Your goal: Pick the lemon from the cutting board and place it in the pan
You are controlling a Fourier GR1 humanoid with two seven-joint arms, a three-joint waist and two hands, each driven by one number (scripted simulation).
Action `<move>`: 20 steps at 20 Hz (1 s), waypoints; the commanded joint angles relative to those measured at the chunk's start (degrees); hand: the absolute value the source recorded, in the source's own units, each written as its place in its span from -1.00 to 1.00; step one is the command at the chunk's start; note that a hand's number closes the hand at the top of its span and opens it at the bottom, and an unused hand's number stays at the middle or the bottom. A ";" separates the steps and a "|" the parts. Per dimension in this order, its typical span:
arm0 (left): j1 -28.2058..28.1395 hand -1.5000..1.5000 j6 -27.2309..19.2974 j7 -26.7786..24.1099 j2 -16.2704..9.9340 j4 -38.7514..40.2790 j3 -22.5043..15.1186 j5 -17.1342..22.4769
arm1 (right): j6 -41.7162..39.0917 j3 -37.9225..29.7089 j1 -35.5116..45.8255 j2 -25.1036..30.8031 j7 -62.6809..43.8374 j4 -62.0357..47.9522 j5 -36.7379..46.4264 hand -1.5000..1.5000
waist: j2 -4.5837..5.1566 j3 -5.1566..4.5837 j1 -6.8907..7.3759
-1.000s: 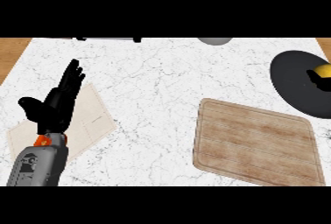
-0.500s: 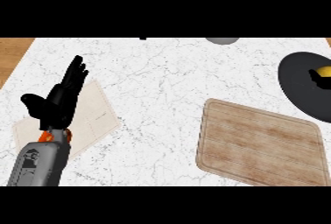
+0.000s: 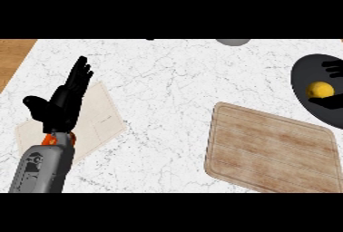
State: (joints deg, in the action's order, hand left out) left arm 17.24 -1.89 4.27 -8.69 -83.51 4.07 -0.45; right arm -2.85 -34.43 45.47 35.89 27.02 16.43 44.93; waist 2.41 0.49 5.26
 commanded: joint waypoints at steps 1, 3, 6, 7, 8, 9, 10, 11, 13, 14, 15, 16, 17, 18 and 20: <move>-0.56 0.00 0.39 0.41 -0.68 -0.49 0.75 0.57 | -1.01 -1.48 -0.86 0.96 4.75 -3.19 -1.30 -1.00 | -0.11 0.07 -0.10; 0.74 0.00 0.63 0.28 -1.38 1.22 1.53 0.69 | -1.74 -3.91 2.48 1.06 4.88 -3.10 -3.91 -1.00 | -0.10 0.01 -0.53; 0.23 0.00 -0.88 0.08 0.21 1.26 0.93 0.05 | -1.41 -7.64 1.24 1.16 9.30 -3.59 -7.73 -1.00 | -0.51 -0.01 -1.54; -0.20 0.00 -1.07 0.05 -0.05 0.78 0.75 -0.49 | -2.31 -9.31 1.12 2.19 10.29 -3.65 -9.43 -1.00 | -0.70 -0.02 -1.81; -2.77 0.00 -1.12 -0.12 1.20 -0.94 -0.94 -1.05 | -3.69 -11.17 0.66 3.62 10.72 -4.10 -11.22 -1.00 | -0.87 0.03 -1.57; 0.02 0.00 -0.89 0.27 -0.52 1.51 1.29 -0.31 | -5.23 -11.86 2.01 3.90 10.15 -4.59 -12.12 -1.00 | -0.72 -0.06 -2.09; -1.87 0.00 -0.89 -0.55 0.38 -0.61 0.75 0.07 | -8.40 -13.04 -1.25 5.61 13.51 -5.24 -13.39 -1.00 | -0.98 -0.01 -2.42; -2.76 0.00 -2.16 -0.47 1.16 -0.80 -0.36 -1.55 | -10.94 -13.41 -1.38 6.48 13.49 -5.89 -14.01 -1.00 | -1.17 -0.07 -2.68; -2.39 0.00 0.37 -0.43 -2.09 0.10 2.67 0.76 | -17.77 -14.00 -3.06 8.69 13.89 -7.68 -15.01 -1.00 | -1.24 -0.11 -2.95; -1.88 0.00 0.26 0.27 -1.95 -0.87 2.70 1.08 | -19.75 -14.62 -4.03 9.35 15.84 -7.62 -15.81 -1.00 | -1.30 -0.08 -3.02; -3.78 0.00 -1.29 -0.70 -0.63 -0.10 1.34 -0.95 | -24.50 -14.65 -5.09 10.63 16.40 -8.18 -16.29 -1.00 | -1.60 -0.17 -3.82; -5.51 0.00 -0.73 -1.01 -0.29 -1.91 1.01 -0.36 | -27.57 -15.16 -7.25 13.00 18.23 -8.06 -16.88 -1.00 | -1.77 -0.16 -3.91; -2.50 0.00 -0.45 -3.31 -0.96 3.06 2.93 0.31 | -30.15 -14.53 -7.37 13.84 18.95 -7.76 -16.57 -1.00 | -1.45 -0.22 -4.50; -4.55 0.00 -2.61 0.61 1.23 -2.01 -0.02 -1.49 | -32.47 -14.36 -10.84 14.29 21.48 -7.69 -16.77 -1.00 | -2.06 -0.21 -4.77; -3.38 0.00 -1.56 1.07 -0.71 -1.49 2.02 -0.18 | -36.19 -14.42 -11.38 16.86 21.38 -6.88 -17.64 -1.00 | -2.10 -0.26 -4.82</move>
State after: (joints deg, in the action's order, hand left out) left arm 13.97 -3.16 3.88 -9.03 -83.94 5.58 -0.85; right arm -26.87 -48.37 37.82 48.67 42.16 9.51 28.80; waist 0.74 0.31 1.16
